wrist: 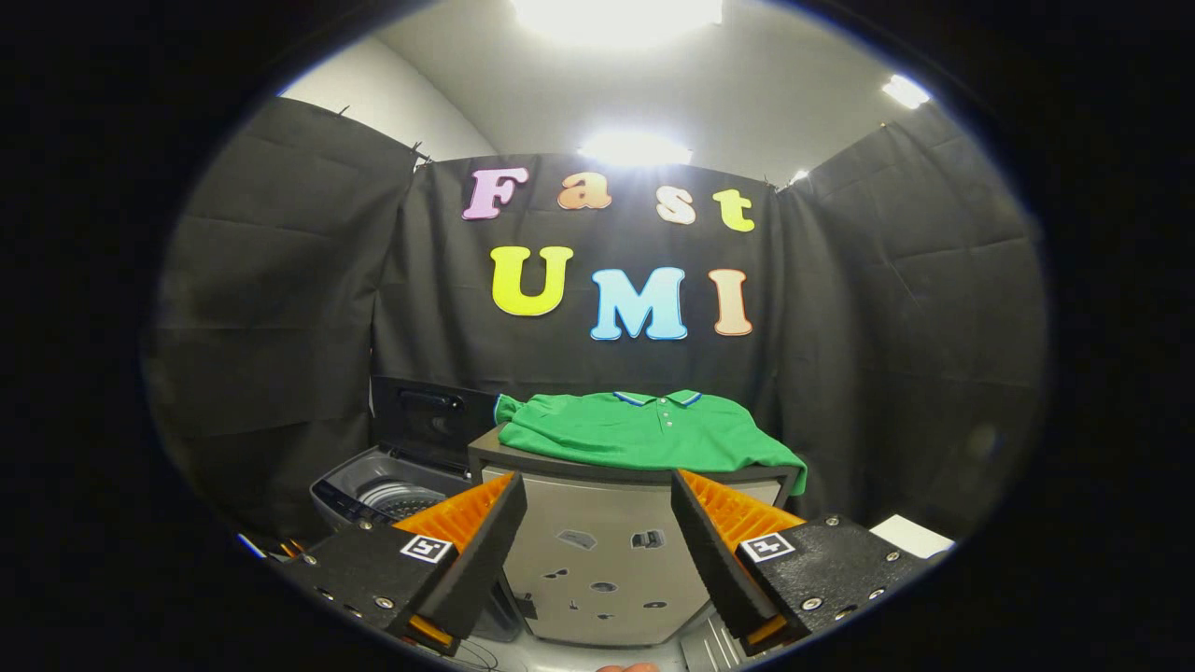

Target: Put the clothes into the washing machine and then close the washing machine lid.

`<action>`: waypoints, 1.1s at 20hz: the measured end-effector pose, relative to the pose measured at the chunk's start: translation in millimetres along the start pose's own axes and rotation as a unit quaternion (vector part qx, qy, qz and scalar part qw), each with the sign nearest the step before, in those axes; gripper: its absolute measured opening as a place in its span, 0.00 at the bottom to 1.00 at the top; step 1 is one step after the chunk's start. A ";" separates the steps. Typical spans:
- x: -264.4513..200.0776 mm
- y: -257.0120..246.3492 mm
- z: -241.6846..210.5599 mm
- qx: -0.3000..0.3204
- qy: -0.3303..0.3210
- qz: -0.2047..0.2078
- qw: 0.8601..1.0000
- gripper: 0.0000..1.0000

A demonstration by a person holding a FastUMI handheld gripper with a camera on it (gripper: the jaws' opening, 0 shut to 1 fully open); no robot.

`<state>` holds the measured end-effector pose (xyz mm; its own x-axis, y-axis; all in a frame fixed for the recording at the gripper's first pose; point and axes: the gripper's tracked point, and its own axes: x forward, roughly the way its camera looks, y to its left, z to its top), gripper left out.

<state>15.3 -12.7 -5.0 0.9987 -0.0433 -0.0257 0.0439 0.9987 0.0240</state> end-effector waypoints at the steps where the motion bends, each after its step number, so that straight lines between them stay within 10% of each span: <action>1: 2.0 -0.2 -0.4 0.000 0.001 -0.001 1.000 0.96; 22: 100.4 -41.0 18.7 0.037 0.120 -0.027 0.992 0.96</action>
<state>114.2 -58.4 10.2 0.9607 -0.0814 -0.2654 0.1085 0.9901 0.0890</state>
